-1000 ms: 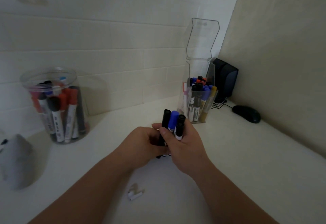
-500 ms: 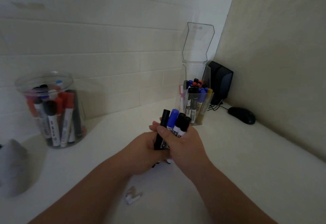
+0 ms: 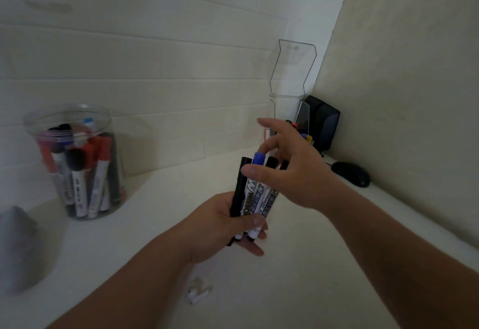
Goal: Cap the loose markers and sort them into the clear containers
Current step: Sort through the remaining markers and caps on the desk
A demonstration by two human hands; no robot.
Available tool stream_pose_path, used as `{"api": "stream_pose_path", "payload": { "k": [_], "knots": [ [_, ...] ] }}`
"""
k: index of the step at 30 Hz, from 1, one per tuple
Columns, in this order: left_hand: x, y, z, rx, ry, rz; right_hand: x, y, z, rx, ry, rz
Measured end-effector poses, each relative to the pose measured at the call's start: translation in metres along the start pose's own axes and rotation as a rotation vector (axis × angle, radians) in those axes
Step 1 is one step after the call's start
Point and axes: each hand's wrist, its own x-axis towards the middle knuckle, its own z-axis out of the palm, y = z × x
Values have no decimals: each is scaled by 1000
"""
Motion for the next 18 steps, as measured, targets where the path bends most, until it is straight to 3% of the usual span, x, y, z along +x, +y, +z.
{"api": "stream_pose_path", "payload": {
  "k": [4,6,10,14,18],
  "knots": [
    [0,-1,0,13,-26,-34,11,-17,-4,-505,-279,-84],
    [0,-3,-1,123,-29,-28,15,-24,-2,-605,-365,-112],
    [-1,0,-3,209,-42,-13,25,-29,-11,-530,-505,-93],
    [-1,6,-3,210,-145,-40,29,-27,-27,-326,-670,66],
    [1,9,1,192,-217,-54,23,-20,-32,-277,-734,72]
  ]
}}
